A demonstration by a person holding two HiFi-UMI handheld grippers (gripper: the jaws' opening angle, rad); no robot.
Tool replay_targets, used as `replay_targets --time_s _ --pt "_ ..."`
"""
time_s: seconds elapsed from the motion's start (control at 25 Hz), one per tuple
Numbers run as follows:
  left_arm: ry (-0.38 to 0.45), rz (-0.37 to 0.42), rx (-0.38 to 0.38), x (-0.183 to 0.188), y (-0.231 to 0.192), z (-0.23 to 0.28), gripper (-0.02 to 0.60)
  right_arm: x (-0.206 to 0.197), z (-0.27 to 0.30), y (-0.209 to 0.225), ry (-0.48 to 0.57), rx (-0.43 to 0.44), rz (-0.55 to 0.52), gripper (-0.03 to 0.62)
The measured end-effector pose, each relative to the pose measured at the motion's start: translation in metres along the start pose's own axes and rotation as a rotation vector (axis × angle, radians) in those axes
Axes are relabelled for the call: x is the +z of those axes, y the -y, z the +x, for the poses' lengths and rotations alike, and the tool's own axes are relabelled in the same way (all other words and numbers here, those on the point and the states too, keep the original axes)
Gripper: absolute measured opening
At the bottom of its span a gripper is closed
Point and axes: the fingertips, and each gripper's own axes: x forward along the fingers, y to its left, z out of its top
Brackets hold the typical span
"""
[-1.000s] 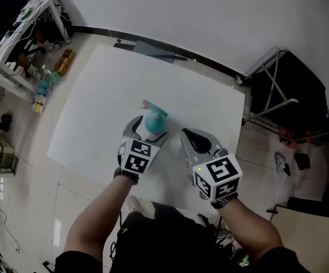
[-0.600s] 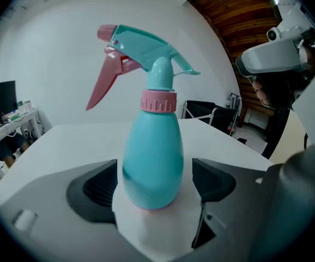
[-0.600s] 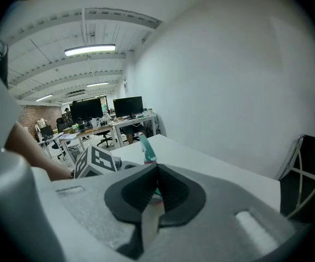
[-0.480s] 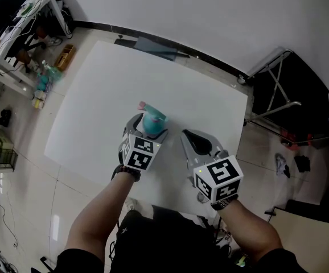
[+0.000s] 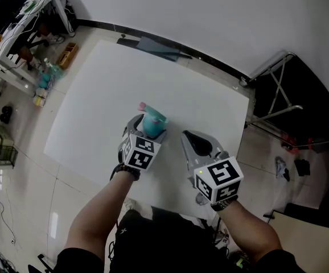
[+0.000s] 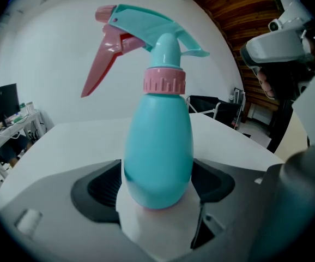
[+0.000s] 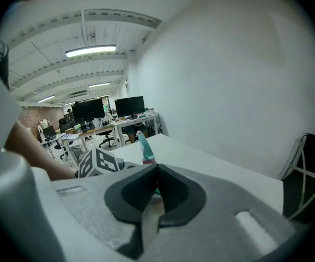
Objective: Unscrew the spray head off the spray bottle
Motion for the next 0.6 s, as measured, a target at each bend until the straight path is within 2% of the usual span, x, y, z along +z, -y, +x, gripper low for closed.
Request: replay_targets --time_s 0.36,0.6 --pt "-0.017 0.021 -0.015 -0.001 0.002 0.000 0.410 0.003 -0.003 0.003 0.006 -0.005 0.002 -0.009" --pt "-0.030 0.077 -0.022 0.002 0.001 -0.012 0.402 0.007 -0.004 0.002 0.016 -0.006 0.000 -0.009"
